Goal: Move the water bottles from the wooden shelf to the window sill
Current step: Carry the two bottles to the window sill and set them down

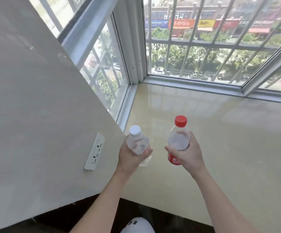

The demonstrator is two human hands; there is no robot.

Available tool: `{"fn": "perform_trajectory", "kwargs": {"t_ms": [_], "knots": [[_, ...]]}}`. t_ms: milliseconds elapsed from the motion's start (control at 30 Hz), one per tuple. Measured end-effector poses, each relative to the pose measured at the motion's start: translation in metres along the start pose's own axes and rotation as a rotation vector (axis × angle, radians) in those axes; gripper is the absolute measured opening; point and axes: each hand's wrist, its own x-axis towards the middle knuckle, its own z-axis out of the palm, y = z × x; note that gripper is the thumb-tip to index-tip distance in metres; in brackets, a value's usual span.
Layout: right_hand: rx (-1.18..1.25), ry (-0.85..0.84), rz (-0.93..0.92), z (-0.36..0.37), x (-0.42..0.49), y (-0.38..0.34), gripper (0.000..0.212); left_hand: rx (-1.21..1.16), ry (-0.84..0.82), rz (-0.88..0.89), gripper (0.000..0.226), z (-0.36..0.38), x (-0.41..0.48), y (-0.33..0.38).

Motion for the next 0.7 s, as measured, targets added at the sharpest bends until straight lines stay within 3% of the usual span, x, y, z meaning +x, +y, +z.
{"fn": "perform_trajectory", "kwargs": {"t_ms": [433, 700], "knots": [[-0.046, -0.019, 0.126, 0.008, 0.021, 0.126, 0.052, 0.123, -0.050, -0.108, 0.051, 0.035, 0.051, -0.116], [-0.070, -0.051, 0.043, 0.038, 0.034, 0.182, 0.057, 0.163, -0.027, -0.047, 0.066, 0.043, 0.059, -0.183]]}}
